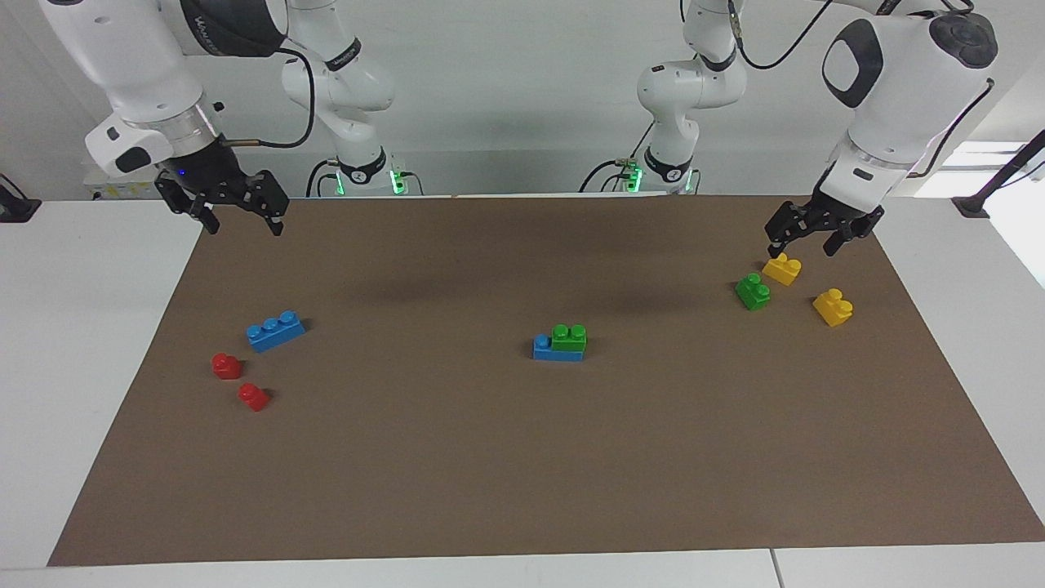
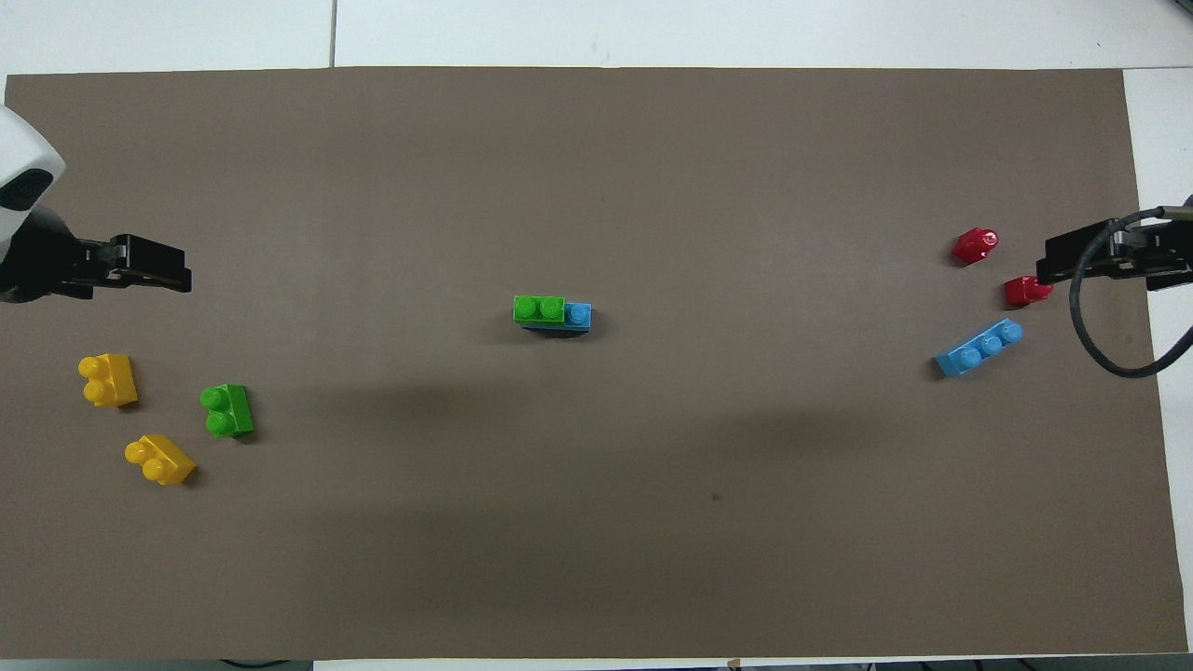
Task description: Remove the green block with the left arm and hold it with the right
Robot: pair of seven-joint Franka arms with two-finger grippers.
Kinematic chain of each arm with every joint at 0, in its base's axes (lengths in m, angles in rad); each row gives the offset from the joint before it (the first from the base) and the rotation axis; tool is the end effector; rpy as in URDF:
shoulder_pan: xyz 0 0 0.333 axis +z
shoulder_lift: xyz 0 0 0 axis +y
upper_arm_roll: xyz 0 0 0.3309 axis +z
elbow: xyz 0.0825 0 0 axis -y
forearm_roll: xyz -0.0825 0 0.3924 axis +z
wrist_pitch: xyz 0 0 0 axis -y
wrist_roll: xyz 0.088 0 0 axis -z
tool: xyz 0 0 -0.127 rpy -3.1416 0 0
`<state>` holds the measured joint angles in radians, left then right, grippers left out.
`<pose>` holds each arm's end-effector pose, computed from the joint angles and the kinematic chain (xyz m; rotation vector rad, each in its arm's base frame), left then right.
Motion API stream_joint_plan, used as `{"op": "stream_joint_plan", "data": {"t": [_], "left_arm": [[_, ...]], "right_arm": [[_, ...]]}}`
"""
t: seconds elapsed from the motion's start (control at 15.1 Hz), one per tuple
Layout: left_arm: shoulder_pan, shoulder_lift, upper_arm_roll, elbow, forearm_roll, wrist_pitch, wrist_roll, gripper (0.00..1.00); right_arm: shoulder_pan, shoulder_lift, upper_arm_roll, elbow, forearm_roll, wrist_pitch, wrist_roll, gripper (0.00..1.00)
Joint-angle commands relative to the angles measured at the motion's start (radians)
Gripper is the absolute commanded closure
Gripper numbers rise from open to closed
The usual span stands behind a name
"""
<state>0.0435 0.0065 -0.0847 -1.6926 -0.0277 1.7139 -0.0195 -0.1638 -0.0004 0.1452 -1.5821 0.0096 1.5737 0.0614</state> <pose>0.5736 -0.0267 0.5693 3.1130 -0.0279 0.0217 0.5626 -0.0092 0.6145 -3.1297 0.1254 0.0129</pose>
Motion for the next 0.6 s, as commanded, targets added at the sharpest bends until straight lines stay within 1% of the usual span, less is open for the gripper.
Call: {"op": "stream_joint_plan", "data": {"t": [0.0, 0.53], "left_arm": [[-0.008, -0.02, 0.007, -0.018, 0.012, 0.012, 0.003, 0.0], [-0.008, -0.028, 0.007, -0.021, 0.012, -0.003, -0.002, 0.0]], "right_arm": [[-0.011, -0.02, 0.008, -0.024, -0.007, 0.006, -0.018, 0.0], [-0.028, -0.023, 0.007, -0.033, -0.005, 0.011, -0.023, 0.0]]}}
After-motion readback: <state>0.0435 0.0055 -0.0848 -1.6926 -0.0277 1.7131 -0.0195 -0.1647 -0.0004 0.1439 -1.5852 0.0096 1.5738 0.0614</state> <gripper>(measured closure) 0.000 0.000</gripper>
